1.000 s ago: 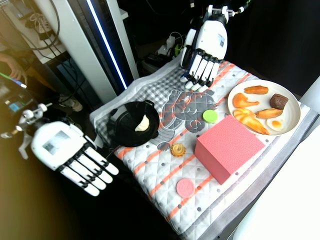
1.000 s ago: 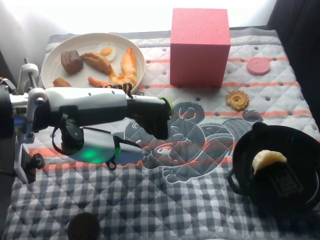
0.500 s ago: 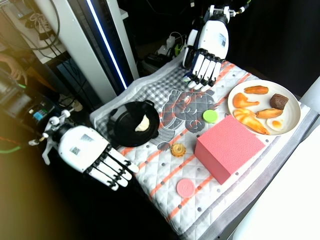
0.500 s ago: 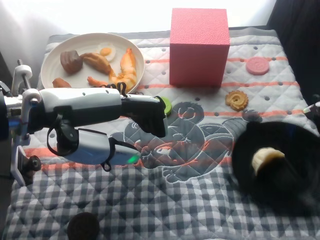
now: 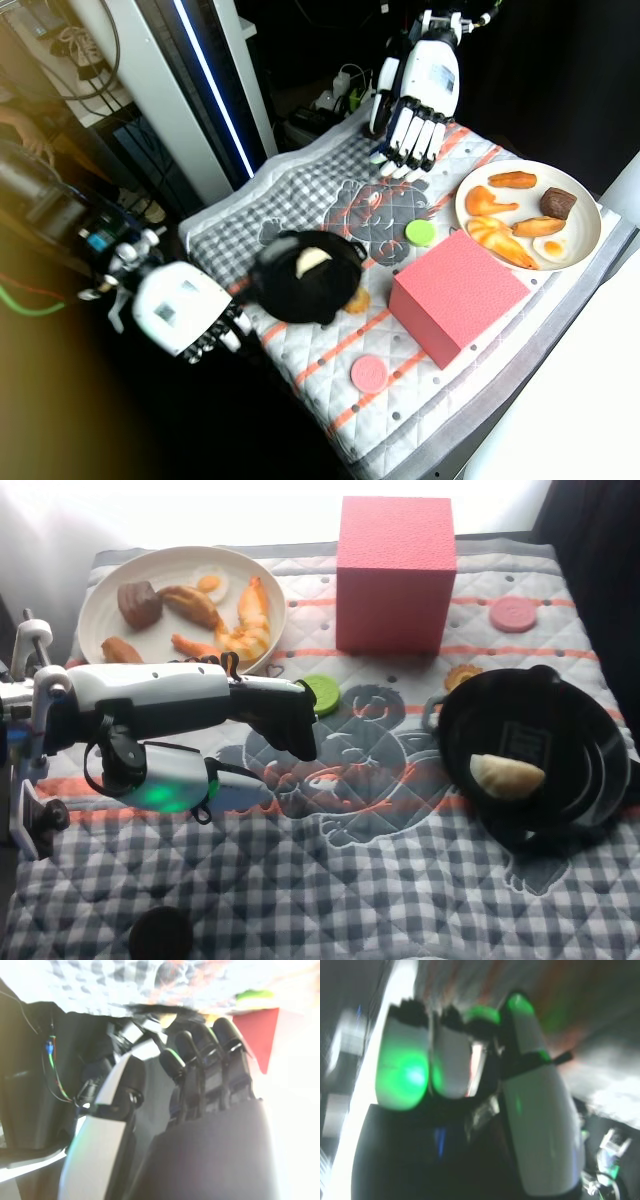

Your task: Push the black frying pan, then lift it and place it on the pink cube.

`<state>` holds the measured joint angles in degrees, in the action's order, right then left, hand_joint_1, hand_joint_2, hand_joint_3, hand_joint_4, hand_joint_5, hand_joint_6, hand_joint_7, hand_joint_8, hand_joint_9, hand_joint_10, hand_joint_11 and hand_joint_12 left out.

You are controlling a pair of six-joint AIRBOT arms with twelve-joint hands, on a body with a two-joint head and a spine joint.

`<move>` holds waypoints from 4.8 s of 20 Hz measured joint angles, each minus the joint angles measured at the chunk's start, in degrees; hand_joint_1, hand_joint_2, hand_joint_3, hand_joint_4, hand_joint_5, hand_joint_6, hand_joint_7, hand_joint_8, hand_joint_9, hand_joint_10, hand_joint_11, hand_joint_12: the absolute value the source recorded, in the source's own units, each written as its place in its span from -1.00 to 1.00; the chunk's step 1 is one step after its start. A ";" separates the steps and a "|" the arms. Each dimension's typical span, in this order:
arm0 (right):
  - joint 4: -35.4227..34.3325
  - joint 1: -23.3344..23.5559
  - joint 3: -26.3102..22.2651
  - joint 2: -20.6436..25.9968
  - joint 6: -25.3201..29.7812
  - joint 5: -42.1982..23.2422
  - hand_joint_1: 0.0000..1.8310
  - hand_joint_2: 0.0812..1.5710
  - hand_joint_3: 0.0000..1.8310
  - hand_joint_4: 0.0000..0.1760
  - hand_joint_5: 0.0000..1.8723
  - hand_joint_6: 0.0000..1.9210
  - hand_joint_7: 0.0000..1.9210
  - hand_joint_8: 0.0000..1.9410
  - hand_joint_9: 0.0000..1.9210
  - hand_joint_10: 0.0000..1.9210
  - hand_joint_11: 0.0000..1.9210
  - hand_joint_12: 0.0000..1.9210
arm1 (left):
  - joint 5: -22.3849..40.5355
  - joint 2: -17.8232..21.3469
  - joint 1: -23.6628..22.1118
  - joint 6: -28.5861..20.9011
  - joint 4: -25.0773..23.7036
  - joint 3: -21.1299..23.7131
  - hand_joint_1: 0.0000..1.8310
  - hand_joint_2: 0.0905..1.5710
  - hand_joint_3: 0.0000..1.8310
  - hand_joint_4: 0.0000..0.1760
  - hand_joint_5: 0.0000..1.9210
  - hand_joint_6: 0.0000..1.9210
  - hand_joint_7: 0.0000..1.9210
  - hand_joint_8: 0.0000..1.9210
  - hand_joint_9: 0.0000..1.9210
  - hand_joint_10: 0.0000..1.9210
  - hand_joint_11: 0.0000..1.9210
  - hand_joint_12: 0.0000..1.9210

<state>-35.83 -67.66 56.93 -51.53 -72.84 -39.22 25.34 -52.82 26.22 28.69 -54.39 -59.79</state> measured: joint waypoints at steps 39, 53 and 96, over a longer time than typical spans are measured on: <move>3.54 -10.45 -7.82 3.56 15.34 -37.44 0.41 0.73 -1.00 -1.00 0.52 1.00 0.70 1.00 0.79 1.00 0.83 1.00 | 1.31 0.37 3.80 5.44 8.57 0.39 -0.06 0.81 -1.00 -1.00 -0.72 0.07 -0.60 -0.40 -0.74 -0.20 -1.00 0.12; 7.69 -10.43 -11.26 8.76 15.41 -46.27 0.52 0.70 -1.00 -1.00 0.42 1.00 0.71 1.00 0.85 1.00 0.87 1.00 | 1.27 0.50 4.20 6.60 10.27 0.42 -0.10 0.86 -1.00 -1.00 -0.58 0.90 -0.77 0.06 -0.85 0.07 -1.00 0.29; 12.07 28.02 20.61 -12.26 13.70 -4.46 0.12 0.94 -1.00 0.77 0.47 1.00 0.66 1.00 0.74 1.00 0.77 1.00 | 4.50 0.04 6.05 8.13 13.07 -0.57 -0.22 0.91 -1.00 -1.00 -0.63 0.96 -0.69 -0.23 -0.81 -0.12 -1.00 -0.08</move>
<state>-23.77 -39.64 77.54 -63.79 -59.13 -43.68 29.85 -52.77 32.27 36.82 -41.32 -60.36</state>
